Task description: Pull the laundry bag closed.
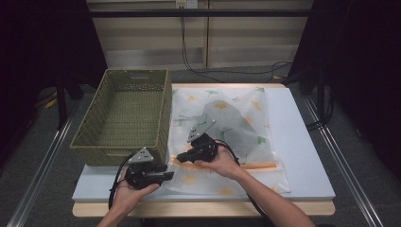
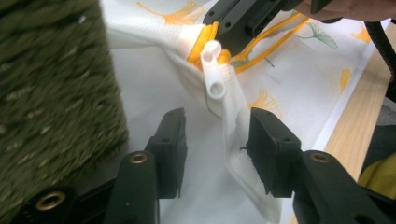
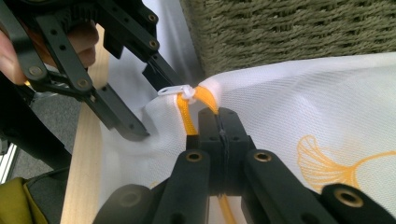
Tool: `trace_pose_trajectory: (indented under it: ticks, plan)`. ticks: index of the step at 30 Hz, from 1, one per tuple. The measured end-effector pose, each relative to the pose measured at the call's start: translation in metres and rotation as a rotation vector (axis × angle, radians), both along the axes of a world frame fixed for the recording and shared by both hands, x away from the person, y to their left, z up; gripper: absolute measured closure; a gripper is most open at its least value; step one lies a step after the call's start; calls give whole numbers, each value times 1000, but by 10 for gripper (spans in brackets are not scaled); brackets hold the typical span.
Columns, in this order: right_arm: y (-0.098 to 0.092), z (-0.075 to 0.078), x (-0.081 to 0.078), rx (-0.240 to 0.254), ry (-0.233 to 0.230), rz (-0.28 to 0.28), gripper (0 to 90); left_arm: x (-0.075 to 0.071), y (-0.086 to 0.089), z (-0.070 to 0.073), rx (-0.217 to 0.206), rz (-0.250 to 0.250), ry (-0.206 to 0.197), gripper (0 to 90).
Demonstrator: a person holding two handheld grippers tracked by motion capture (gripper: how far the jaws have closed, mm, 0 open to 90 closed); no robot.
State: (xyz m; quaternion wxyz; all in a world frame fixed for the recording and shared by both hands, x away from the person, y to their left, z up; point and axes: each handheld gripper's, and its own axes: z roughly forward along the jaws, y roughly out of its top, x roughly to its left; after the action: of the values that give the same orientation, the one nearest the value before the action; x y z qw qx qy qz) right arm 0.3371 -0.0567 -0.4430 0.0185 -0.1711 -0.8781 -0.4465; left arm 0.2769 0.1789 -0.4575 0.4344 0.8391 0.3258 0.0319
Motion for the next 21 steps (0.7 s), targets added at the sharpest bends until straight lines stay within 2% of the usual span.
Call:
trace_pose_trajectory:
  ticks: [2,4,5,6,11,12,16,18,21]
  plan:
    - [-1,1,-1,6,-2,-6,900,1,-1,1,-17,-3,-4,665]
    - [-2,1,-1,22,10,-6,900,2,-2,3,-9,-2,-22,791]
    - [-3,2,-1,13,2,-8,900,2,-2,5,-11,0,-34,847]
    - [-3,1,-1,15,4,-10,900,2,-2,6,-10,2,-42,872]
    - [-6,-2,-1,1,8,-5,899,3,-4,11,-19,4,-52,885]
    - [-6,-3,-1,-1,9,-6,899,4,-5,12,-15,-9,-58,886]
    - [-6,-9,-1,-9,15,-1,899,4,-12,18,4,1,-84,887]
    - [-6,-11,-1,-6,22,-9,899,5,-15,17,-9,-11,-89,887]
    - [-7,-13,-1,-11,21,3,893,2,-18,17,-3,-22,-98,887]
